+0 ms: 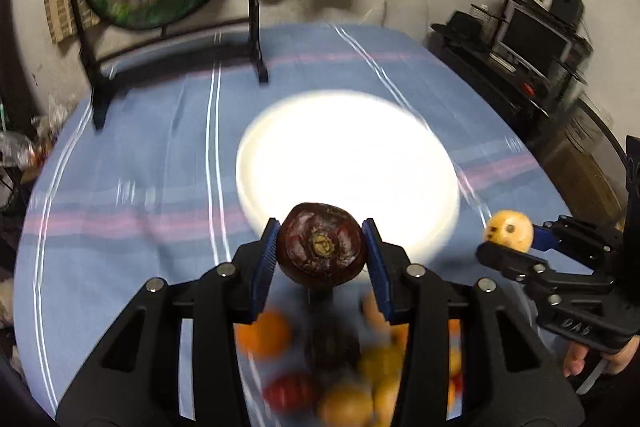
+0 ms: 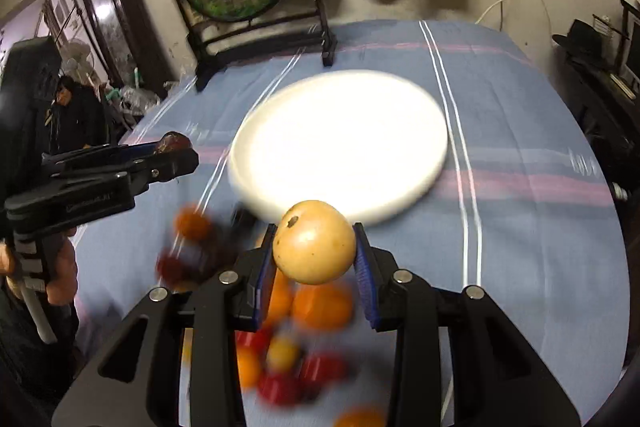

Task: Organize fruits
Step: 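Carry both fruits onto the white plate and open both grippers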

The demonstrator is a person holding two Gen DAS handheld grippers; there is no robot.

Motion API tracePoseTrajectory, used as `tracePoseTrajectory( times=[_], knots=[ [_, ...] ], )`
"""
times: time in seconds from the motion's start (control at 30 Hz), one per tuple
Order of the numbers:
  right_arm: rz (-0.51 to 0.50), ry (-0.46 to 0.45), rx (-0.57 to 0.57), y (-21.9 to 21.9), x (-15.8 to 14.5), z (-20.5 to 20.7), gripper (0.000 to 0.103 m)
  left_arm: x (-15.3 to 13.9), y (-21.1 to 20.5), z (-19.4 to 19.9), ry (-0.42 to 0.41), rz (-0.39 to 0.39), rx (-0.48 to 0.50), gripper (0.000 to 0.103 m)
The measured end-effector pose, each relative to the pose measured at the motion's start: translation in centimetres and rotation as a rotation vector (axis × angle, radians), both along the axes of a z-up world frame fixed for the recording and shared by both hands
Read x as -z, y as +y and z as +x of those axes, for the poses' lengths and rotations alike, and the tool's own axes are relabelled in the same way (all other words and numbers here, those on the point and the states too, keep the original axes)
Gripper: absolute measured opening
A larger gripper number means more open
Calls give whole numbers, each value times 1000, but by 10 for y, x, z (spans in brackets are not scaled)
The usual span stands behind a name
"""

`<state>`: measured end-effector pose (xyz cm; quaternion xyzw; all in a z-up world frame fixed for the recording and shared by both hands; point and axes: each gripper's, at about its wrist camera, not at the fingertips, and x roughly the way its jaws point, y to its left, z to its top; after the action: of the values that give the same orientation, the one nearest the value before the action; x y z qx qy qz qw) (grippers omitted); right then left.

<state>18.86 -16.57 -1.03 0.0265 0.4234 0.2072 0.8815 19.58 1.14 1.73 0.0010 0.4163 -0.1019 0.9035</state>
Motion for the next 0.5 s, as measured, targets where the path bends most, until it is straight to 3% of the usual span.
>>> tracePoseTrajectory(
  times=[0.07,0.2,0.37,0.5],
  knots=[
    [-17,24,13,6,6,46,37,-1,-6,43,12,-21,-14,43],
    [-79,121,-1,27,43,125,37,25,-18,122,90,-40,-38,43],
    [-126,158,-25,37,65,161,37,53,-26,168,158,-50,-50,43],
    [-135,187,-24,40,70,179,39,65,-30,178,180,-54,-55,44]
  ],
)
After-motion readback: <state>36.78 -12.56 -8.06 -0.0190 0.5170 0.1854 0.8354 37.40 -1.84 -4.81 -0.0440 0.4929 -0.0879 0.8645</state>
